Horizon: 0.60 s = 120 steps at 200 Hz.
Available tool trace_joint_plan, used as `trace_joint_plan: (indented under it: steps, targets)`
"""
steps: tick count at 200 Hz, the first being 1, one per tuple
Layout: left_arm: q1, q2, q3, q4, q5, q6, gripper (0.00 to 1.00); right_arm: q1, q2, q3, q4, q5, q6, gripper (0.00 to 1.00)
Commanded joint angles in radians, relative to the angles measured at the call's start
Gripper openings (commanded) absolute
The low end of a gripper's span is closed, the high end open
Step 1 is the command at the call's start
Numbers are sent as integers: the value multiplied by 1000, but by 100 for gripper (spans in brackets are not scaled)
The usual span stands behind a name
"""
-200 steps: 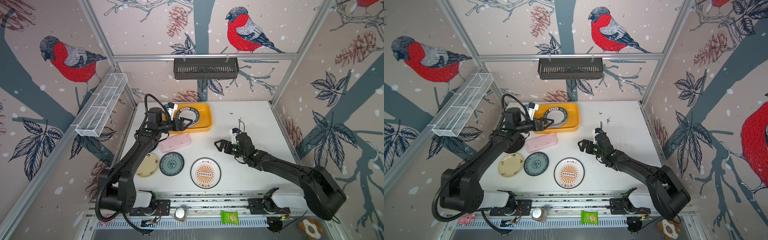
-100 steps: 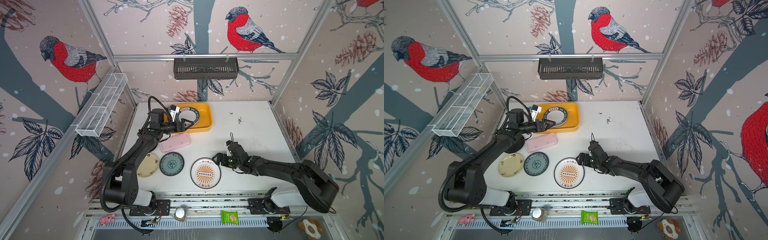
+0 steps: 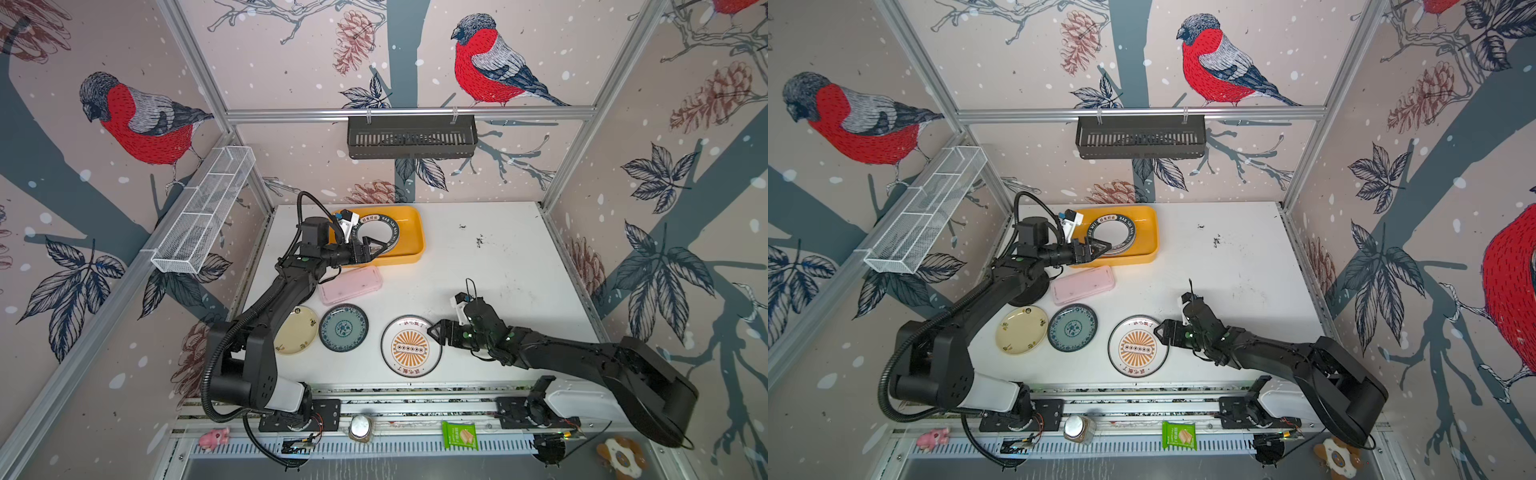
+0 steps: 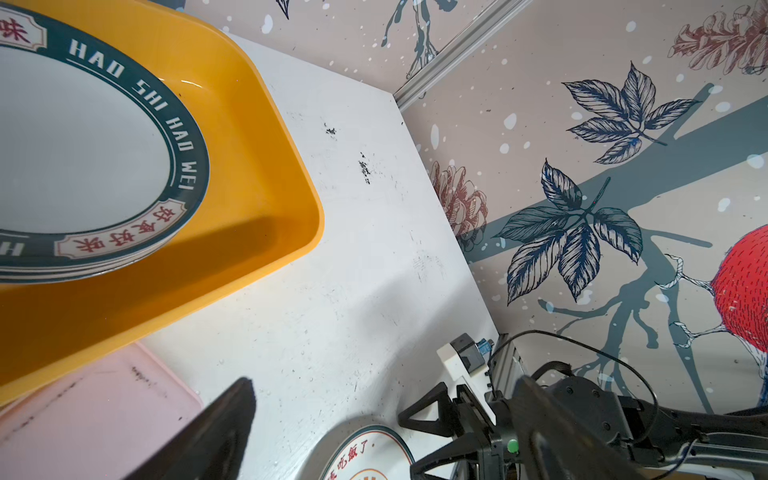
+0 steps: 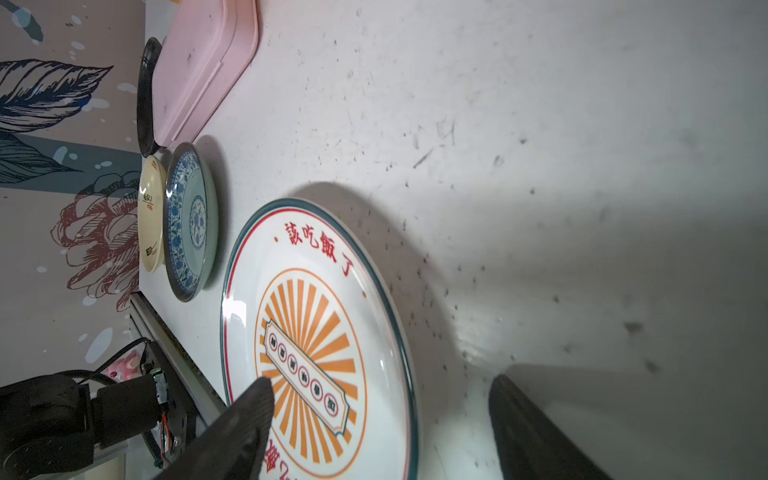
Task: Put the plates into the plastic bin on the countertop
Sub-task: 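Reach the right gripper to the orange sunburst plate and grip its rim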
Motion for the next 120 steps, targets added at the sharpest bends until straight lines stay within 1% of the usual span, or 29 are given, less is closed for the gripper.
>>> trace_joint_plan:
  steps: [1,30,64,79,103,120]
  targets:
    - [2,3,11,-10,-4,22,96,4,-35,-35,-112,-51,29,82]
    - [1,2,10,-10,-4,21,96,12,-88,-82,-121,-84,49,78]
    - [1,-3,6,-5,-1,17,96,14,-139,-133,-75,-113,68,76]
    - [1,-3,4,-6,1,18,96,14,-125,-133,-59,-119,66,75]
    - [1,-1,4,-6,-1,16,96,16,-70,-137,20,-154,74,72]
    - [1,-2,6,-7,-1,16,96,16,-16,-127,35,-166,76,63]
